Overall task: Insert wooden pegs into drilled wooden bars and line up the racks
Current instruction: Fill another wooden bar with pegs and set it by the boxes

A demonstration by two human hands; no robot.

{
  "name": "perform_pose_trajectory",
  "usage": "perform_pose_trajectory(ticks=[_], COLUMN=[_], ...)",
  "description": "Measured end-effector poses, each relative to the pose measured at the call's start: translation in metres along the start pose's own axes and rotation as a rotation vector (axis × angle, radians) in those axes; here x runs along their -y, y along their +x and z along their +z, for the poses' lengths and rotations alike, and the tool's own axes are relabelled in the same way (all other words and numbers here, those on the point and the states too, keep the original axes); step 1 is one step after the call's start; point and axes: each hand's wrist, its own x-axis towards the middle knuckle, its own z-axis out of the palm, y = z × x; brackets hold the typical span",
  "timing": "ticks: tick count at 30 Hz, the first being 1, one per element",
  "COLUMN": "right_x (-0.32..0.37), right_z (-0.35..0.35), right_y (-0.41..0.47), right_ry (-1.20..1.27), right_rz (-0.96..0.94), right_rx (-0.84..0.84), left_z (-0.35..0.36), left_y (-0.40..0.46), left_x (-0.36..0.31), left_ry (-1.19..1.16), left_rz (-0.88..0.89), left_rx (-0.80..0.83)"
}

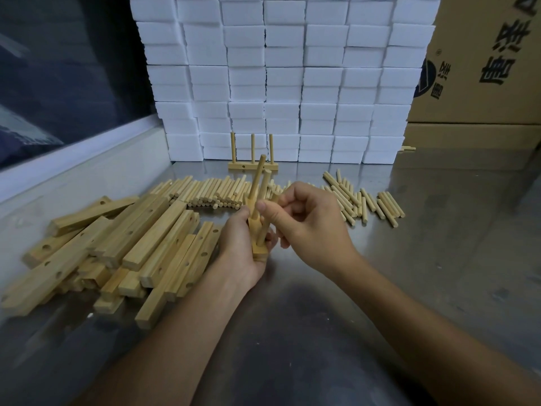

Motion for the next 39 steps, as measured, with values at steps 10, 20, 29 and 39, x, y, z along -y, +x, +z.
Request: perform_pose_trajectory(ticks=[10, 20, 29, 39], right_x=[-0.004, -0.008, -0.002, -0.01], right_z=[0.002, 0.004, 0.002, -0.014], right_y=[-0.003, -0.012, -0.008, 0.002], right_ry=[-0.063, -0.578, -0.186, 0.092], right_rz=[-0.077, 0.005, 0.455, 0.635], right_rx=[0.048, 0.055, 0.249, 0.033], left_z=[-0.003, -0.002, 0.0, 0.002], left_y=[0.002, 0.0, -0.003, 0.003], left_x=[0.001, 0.001, -0.006, -0.008], left_ry=[0.011, -0.033, -0.022, -0.184], left_rz=[0.013, -0.061, -0.099, 0.015], left_rx=[0.025, -0.047, -0.116, -0.047])
